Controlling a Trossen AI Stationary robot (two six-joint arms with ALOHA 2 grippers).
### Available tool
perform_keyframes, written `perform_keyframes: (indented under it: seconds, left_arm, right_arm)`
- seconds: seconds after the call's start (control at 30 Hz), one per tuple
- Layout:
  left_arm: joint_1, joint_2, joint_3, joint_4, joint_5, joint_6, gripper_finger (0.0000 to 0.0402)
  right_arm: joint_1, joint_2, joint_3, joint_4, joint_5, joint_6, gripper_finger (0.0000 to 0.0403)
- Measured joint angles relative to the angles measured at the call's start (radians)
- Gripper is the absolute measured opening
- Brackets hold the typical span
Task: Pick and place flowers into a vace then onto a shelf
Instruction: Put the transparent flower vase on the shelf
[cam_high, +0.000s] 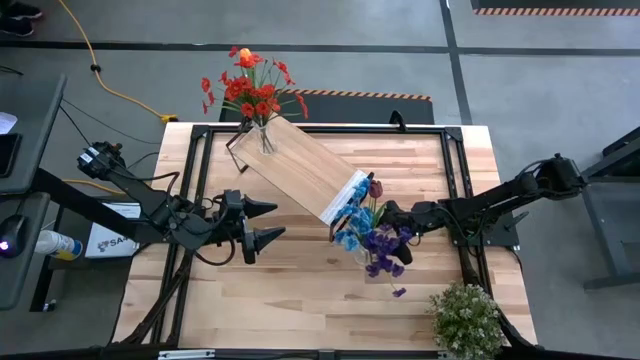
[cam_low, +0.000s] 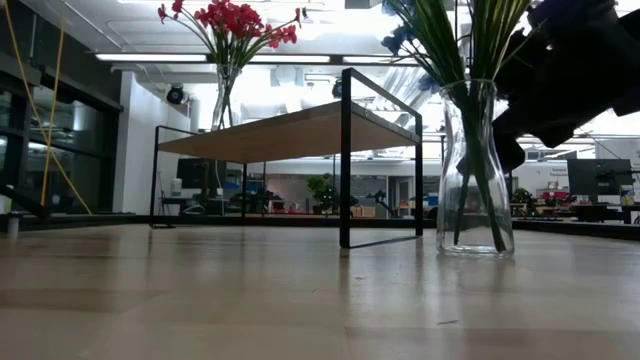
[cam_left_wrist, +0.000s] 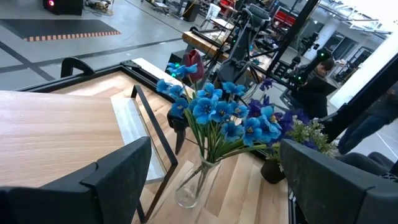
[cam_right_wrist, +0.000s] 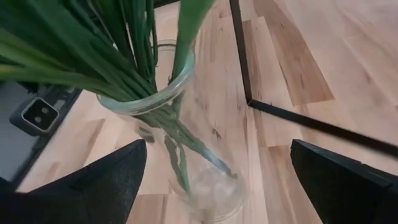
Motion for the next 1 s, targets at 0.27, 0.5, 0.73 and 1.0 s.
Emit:
perform_keyframes:
  seconds: [0.27, 0.5, 0.73, 1.0]
  left_arm:
    - [0.000, 0.000, 0.000, 0.000, 0.000, 0.000, 0.0386]
    - [0.000, 0.000, 0.000, 0.000, 0.000, 0.000, 0.0386]
    - [0.000, 0.000, 0.000, 0.000, 0.000, 0.000, 0.0386]
    - [0.000, 0.000, 0.000, 0.000, 0.000, 0.000, 0.0386]
  right_arm:
    - [0.000, 0.000, 0.000, -0.011, -0.011, 0.045, 0.0387]
    - [0.000, 0.000, 0.000, -0.011, 0.018, 0.014, 0.0387]
    - [0.001, 0.000, 0.000, -0.011, 0.027, -0.007, 0.0387]
    - [0.013, 0.000, 0.000, -0.011, 0.000, -0.010, 0.0387]
